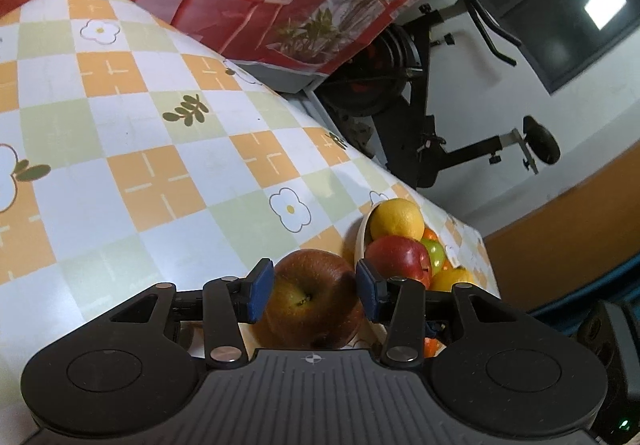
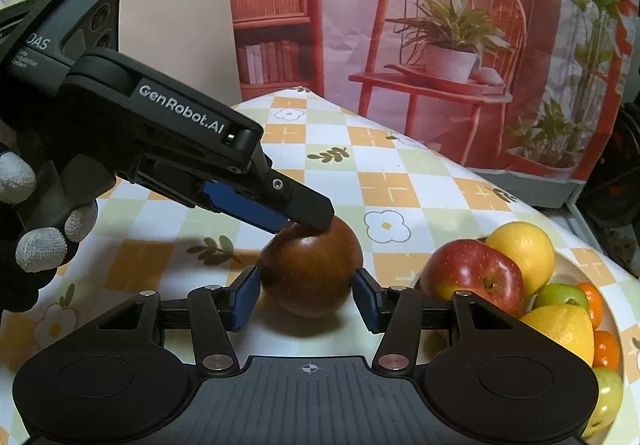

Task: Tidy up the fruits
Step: 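Close the right gripper on the brown-red apple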

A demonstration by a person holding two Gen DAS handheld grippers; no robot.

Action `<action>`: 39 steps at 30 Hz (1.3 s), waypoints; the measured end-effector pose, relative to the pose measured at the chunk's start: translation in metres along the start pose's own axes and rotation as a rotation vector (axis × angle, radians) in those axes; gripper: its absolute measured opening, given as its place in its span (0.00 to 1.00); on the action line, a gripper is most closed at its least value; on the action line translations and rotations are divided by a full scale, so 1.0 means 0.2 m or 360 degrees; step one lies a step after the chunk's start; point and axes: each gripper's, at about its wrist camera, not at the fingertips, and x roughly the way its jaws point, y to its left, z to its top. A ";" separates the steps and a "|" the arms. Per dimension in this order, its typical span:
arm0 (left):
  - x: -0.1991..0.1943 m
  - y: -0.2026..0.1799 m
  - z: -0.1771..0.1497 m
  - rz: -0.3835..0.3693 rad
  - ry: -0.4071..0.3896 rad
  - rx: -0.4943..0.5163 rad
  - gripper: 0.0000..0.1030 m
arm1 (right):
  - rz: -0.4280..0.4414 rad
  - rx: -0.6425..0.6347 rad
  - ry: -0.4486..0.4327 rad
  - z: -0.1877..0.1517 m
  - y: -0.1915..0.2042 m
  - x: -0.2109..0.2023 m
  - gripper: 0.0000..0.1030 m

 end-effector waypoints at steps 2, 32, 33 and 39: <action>0.01 0.00 0.00 -0.0006 -0.0005 0.0002 0.47 | -0.0011 -0.0012 0.0010 0.00 0.00 0.01 0.49; 0.10 -0.12 -0.14 -0.0111 0.0185 0.0070 0.47 | 0.0051 0.0449 -0.0042 -0.27 -0.12 -0.27 0.50; 0.11 -0.12 -0.14 -0.0108 0.0185 0.0069 0.47 | 0.0036 0.0429 -0.0045 -0.27 -0.11 -0.28 0.50; 0.10 -0.11 -0.14 -0.0098 0.0165 0.0044 0.47 | -0.0047 0.0316 -0.0054 -0.23 -0.04 -0.26 0.51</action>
